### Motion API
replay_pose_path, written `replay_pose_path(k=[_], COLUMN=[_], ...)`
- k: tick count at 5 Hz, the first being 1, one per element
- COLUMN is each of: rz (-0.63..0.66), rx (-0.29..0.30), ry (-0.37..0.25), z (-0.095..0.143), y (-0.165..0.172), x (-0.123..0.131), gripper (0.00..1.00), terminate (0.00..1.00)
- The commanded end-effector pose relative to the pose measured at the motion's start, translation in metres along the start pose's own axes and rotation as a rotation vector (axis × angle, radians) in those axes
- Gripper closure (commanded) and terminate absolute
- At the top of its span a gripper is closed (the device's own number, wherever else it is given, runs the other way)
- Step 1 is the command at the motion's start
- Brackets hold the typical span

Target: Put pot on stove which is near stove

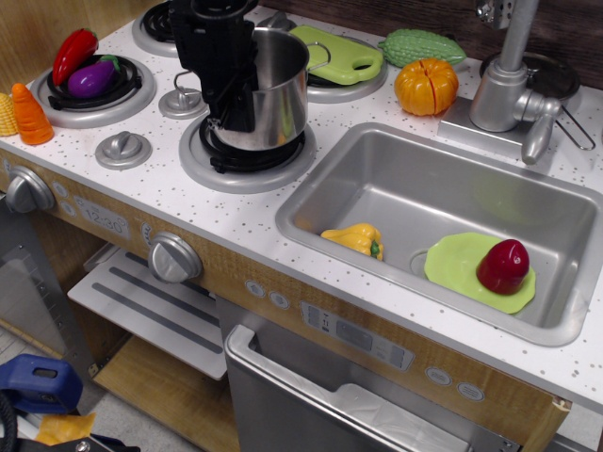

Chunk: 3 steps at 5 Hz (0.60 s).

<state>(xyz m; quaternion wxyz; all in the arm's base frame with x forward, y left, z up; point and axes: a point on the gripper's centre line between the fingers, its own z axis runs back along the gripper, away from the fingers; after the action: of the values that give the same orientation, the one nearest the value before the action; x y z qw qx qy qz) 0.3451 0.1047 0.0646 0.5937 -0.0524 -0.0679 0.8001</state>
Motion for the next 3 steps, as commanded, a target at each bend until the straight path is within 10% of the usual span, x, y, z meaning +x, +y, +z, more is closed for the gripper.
replay_pose_path(k=[1,2,3], rz=[-0.015,-0.014,-0.014], rx=[-0.049,-0.048,-0.048], ry=[0.010,0.056,0.056], z=[0.0051,-0.0006,-0.0006], y=[-0.0117,-0.0107,-0.0107], x=[0.0129,0.0159,0.0159], gripper=[1.00,0.00,0.00], terminate=[0.00,0.00,0.00])
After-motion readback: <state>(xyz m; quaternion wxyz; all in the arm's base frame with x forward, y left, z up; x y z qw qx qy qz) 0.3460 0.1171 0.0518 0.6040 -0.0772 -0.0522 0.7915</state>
